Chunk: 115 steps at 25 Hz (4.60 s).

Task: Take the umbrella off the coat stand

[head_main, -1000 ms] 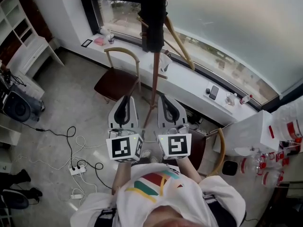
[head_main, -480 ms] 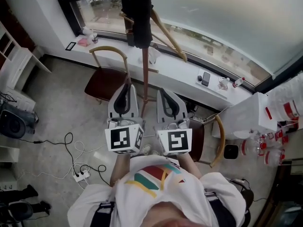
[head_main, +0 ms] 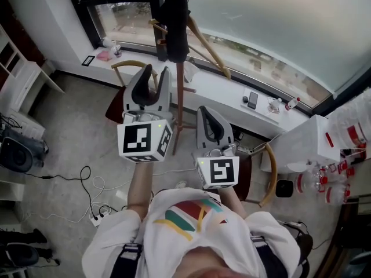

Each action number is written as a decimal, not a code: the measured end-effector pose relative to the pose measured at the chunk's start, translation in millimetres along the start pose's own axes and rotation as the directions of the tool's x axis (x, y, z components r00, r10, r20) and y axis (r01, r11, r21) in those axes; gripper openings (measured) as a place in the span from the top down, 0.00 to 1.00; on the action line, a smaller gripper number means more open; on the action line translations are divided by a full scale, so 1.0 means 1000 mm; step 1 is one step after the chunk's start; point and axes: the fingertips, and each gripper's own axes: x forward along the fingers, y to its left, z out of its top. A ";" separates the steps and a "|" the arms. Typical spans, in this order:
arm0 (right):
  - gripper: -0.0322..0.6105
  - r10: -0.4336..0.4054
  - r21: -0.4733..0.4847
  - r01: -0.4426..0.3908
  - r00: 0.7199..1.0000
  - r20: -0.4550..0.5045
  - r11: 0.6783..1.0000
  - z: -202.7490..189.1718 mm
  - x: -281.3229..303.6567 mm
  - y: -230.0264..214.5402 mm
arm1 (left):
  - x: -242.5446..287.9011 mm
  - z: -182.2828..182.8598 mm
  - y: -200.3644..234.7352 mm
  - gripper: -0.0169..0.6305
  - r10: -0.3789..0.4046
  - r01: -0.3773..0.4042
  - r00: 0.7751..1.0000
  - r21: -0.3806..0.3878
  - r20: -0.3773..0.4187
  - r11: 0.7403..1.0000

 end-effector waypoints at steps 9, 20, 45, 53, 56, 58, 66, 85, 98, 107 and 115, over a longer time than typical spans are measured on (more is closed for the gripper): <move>0.95 -0.017 0.010 0.017 1.000 0.018 1.000 0.010 -0.003 -0.003 | 0.087 0.001 0.012 0.50 -0.121 0.123 0.983 0.011 -0.135 0.992; 0.95 -0.057 0.002 0.057 0.998 0.026 0.998 0.010 -0.009 -0.015 | 0.150 -0.043 0.034 0.47 -0.157 0.121 0.939 -0.134 -0.305 0.983; 0.95 -0.115 0.022 0.115 0.993 -0.003 0.993 -0.003 -0.010 -0.030 | 0.171 -0.079 0.023 0.58 -0.194 0.185 0.871 -0.063 -0.452 0.981; 0.95 -0.108 0.015 0.108 0.994 0.002 0.994 0.000 -0.011 -0.035 | 0.168 -0.079 0.024 0.61 -0.176 0.160 0.879 -0.074 -0.443 0.984; 0.95 -0.106 0.022 0.106 0.994 0.004 0.994 -0.002 -0.010 -0.034 | 0.165 -0.074 0.026 0.61 -0.158 0.149 0.887 -0.054 -0.435 0.987; 0.95 -0.105 0.026 0.105 0.994 0.003 0.994 -0.004 -0.009 -0.032 | 0.164 -0.069 0.028 0.61 -0.151 0.149 0.892 -0.038 -0.426 0.988; 0.95 -0.100 0.028 0.100 0.995 0.017 0.995 0.000 -0.009 -0.032 | 0.163 -0.032 0.024 0.61 -0.148 0.159 0.919 -0.001 -0.366 0.987; 0.95 -0.099 0.037 0.097 0.993 0.058 0.995 0.018 -0.006 -0.040 | 0.166 0.091 0.038 0.61 -0.095 0.114 0.978 0.092 -0.186 0.989; 0.95 -0.055 0.036 0.054 0.998 0.038 0.998 0.012 -0.003 -0.031 | 0.096 0.097 0.047 0.61 -0.027 0.036 0.996 0.115 -0.081 0.993; 0.95 0.023 0.031 -0.024 0.999 0.029 0.999 0.010 0.007 -0.012 | 0.031 0.061 0.038 0.61 0.049 -0.041 0.998 0.167 -0.047 0.985; 0.95 0.091 0.022 -0.092 0.995 0.035 0.996 0.007 0.012 0.013 | -0.022 0.011 0.032 0.61 0.109 -0.103 0.994 0.137 -0.032 0.985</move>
